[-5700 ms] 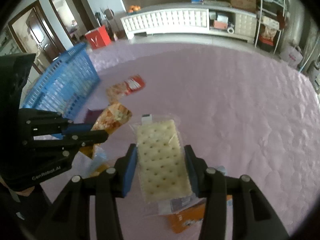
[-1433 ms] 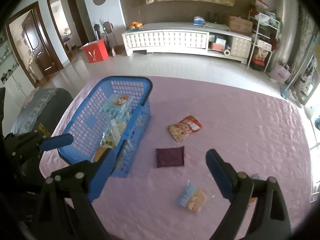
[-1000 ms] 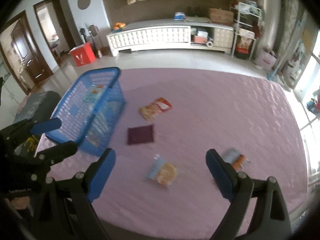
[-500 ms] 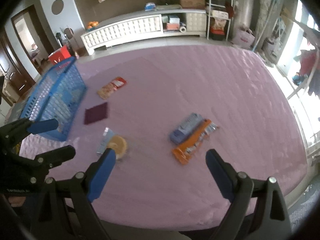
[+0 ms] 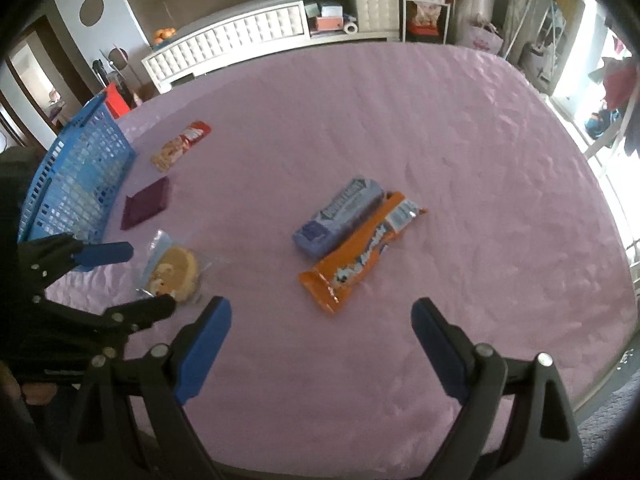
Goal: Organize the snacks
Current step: 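Move both tools back over the remaining snacks on the table, then grasp the blue-wrapped round cake pack with the left tool, then grasp the blue Doublemint gum pack with the right tool while the left tool lifts the cake pack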
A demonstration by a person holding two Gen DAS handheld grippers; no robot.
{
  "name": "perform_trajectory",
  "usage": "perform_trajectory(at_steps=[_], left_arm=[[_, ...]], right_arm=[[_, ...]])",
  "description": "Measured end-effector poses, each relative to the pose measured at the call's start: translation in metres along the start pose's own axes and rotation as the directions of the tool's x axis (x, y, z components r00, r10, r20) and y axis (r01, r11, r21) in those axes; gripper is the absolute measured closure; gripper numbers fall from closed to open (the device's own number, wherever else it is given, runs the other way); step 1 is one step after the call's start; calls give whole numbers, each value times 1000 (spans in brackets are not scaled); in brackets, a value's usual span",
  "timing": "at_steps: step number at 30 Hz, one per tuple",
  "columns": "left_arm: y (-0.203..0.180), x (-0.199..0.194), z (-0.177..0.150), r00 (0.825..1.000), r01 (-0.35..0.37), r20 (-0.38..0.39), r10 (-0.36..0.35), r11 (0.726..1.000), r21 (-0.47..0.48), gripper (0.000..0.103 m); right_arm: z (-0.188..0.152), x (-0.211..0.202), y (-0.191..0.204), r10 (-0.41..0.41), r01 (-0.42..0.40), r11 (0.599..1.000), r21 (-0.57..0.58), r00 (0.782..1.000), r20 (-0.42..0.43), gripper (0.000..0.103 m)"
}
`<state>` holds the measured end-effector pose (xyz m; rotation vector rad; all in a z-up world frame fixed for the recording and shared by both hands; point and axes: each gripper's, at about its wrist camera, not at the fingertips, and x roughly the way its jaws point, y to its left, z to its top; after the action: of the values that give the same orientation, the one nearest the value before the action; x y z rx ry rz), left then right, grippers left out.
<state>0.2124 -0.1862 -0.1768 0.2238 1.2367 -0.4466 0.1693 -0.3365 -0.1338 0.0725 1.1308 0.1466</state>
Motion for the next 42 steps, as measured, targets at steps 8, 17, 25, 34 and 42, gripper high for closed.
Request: perform_trajectory(at_steps=[8,17,25,34,42], left_arm=[[-10,35,8,995,-82,-44,85,994,67,26],[-5,49,3,994,-71,-82,73,997,35,41],[20,27,-7,1000,7,15,-6,996,-85,66],[25,-14,-6,990,30,140,-13,992,-122,67],[33,-22,3,985,7,173,14,993,-117,67]], right_arm=[[-5,10,-14,-2,4,999,50,1000,-30,9],[-5,-1,-22,-17,18,996,89,1000,-21,9],[7,-5,-14,-13,14,998,67,1000,-8,9],[50,8,-6,107,-107,992,61,994,2,18],[74,42,-5,112,-99,988,122,989,-99,45]])
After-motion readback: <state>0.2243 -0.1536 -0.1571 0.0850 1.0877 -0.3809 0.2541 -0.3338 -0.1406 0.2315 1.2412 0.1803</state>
